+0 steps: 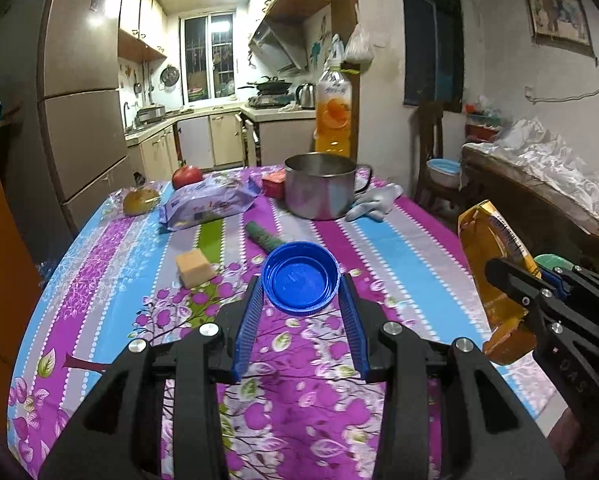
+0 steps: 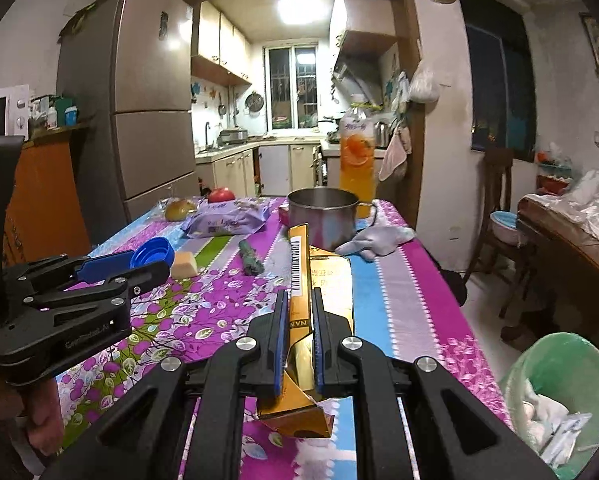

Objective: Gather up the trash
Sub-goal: 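Carry the blue cap and gold packet over the green bin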

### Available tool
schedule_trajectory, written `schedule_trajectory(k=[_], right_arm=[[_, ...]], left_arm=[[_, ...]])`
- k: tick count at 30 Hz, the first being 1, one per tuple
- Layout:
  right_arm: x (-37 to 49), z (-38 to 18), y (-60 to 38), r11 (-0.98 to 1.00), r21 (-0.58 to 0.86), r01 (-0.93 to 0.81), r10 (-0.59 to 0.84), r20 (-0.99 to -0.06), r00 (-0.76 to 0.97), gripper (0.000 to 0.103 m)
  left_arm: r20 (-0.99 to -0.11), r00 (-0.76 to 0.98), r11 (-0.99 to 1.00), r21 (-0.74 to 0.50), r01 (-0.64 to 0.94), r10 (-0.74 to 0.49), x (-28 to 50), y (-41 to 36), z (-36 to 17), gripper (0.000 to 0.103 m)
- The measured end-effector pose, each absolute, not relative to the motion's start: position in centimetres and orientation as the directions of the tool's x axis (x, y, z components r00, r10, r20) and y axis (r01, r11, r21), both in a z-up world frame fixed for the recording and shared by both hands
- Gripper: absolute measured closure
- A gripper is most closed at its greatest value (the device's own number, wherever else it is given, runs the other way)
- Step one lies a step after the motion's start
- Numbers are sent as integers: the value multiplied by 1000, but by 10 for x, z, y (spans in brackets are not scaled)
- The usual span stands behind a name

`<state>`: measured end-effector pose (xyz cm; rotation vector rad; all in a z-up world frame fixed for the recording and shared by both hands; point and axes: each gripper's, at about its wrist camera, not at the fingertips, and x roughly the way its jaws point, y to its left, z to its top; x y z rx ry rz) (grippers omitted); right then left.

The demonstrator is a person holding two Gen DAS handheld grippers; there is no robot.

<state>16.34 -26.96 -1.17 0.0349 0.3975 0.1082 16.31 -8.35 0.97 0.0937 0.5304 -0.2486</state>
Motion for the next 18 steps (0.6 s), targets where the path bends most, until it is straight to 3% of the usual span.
schedule_trajectory(k=[18], right_arm=[[85,28,-353,997,42,69,-50,-342,938,91]], left_arm=[[-474,804,913,0,409,-360,133,-170,34,66]])
